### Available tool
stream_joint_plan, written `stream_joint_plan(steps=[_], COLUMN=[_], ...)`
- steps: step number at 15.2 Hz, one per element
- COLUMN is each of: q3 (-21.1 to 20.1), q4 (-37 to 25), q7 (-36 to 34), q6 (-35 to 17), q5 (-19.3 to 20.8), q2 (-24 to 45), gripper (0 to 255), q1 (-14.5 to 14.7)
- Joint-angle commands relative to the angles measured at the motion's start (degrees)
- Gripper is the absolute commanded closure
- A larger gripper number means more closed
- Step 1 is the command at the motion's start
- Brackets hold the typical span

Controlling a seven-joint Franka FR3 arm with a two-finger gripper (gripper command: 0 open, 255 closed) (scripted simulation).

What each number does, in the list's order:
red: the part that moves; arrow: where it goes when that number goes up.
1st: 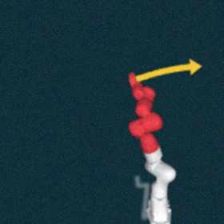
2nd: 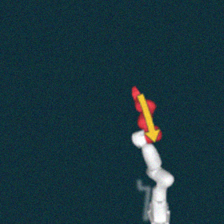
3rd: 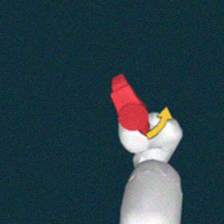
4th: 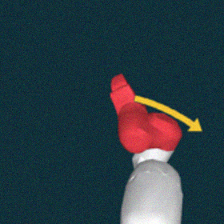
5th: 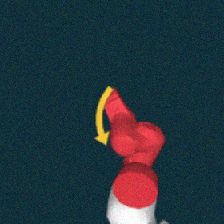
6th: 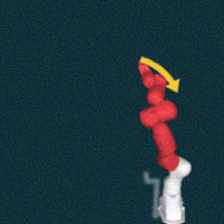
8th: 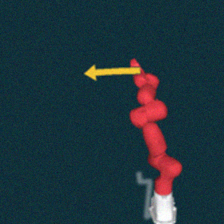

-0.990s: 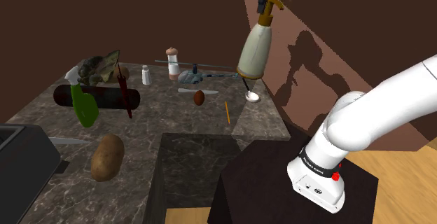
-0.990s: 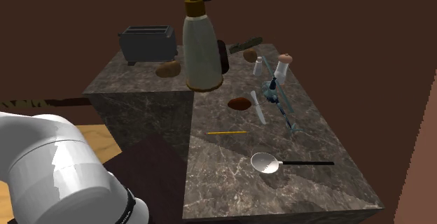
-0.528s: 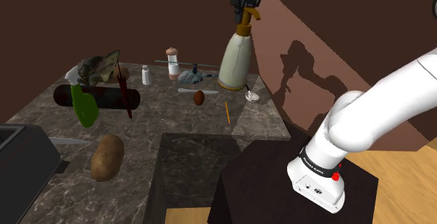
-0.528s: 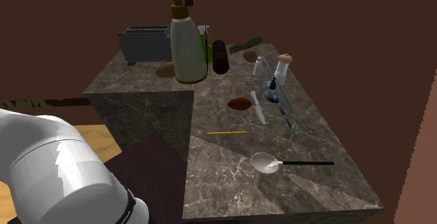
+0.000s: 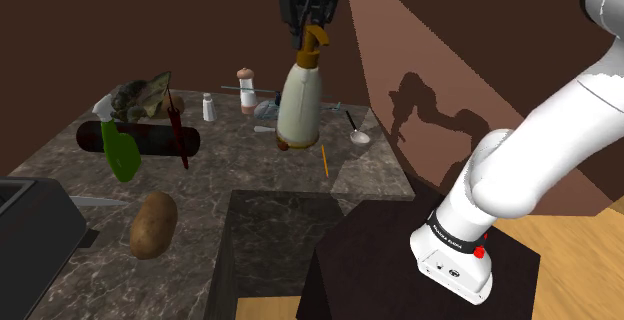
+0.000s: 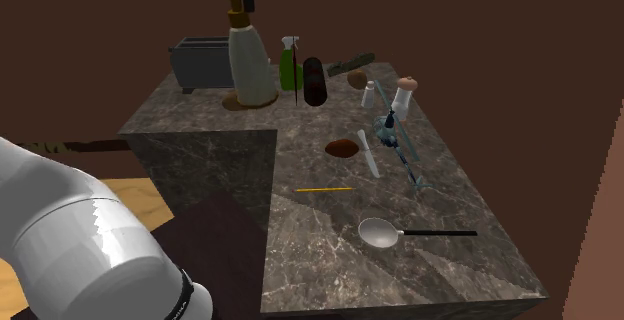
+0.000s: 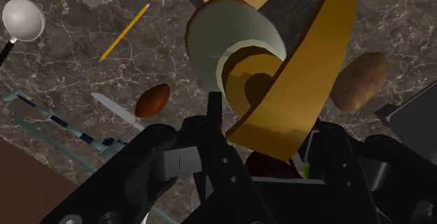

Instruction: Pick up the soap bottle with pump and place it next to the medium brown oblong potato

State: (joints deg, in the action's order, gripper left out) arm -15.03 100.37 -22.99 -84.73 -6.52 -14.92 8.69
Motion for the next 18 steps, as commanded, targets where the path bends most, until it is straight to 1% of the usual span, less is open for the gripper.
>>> stream_joint_plan(steps=[1, 5, 9, 13, 17, 18], q3=[-1.8, -5.4, -8.7, -11.3, -12.8, -12.8], q4=[-0.9, -4.6, -9.6, -16.2, -25.0, -25.5], q7=[-2.6, -8.1, -13.6, -19.1, -24.3, -24.5], q6=[-1.5, -3.7, -5.2, -5.8, -5.1, -5.0], q5=[0.1, 1.2, 3.4, 6.8, 11.1, 11.3], q2=[2.2, 7.8, 14.5, 22.2, 31.1, 31.5], gripper=[255, 255, 255, 255, 255, 255], q1=[0.8, 2.6, 4.8, 8.0, 12.4, 12.7])
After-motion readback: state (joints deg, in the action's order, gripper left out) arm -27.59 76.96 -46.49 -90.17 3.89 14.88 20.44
